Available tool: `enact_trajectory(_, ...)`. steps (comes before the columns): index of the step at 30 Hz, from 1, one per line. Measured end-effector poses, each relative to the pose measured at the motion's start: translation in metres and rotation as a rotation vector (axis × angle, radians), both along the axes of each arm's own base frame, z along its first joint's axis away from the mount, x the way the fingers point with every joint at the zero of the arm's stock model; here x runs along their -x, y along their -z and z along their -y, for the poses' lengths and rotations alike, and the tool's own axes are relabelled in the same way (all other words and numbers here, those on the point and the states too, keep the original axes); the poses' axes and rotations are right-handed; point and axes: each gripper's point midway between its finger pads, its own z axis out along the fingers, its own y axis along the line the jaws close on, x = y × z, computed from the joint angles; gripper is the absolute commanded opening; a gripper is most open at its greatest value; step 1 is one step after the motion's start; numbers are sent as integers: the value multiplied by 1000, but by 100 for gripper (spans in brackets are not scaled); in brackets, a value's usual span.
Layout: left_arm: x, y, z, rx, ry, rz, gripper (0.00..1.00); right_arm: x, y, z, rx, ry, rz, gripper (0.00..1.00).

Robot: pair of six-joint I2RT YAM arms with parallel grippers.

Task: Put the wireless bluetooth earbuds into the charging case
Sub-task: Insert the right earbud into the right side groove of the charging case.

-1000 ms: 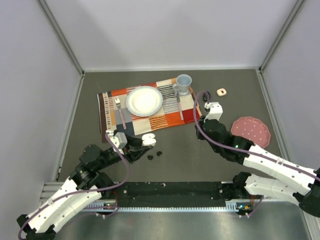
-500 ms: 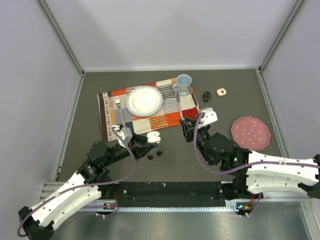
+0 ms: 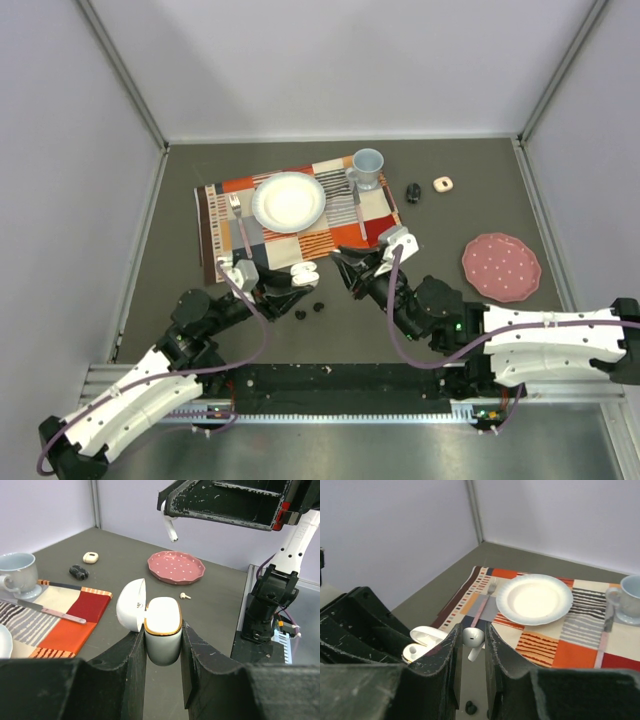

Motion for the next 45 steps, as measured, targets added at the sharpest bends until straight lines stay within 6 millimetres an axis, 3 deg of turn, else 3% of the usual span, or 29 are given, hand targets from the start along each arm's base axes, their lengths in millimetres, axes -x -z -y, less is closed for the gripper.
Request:
enact_trajectory(15,3,0,-4,7,-4,80,0,25,13,-46,28,-199,3,5)
enact_trajectory(25,5,-6,-6,19,-6,105,0,27,19,-60,55,-225,2,4)
enact_trajectory(45,7,-10,-9,31,-10,118,0,19,21,-57,91,-174,31,4)
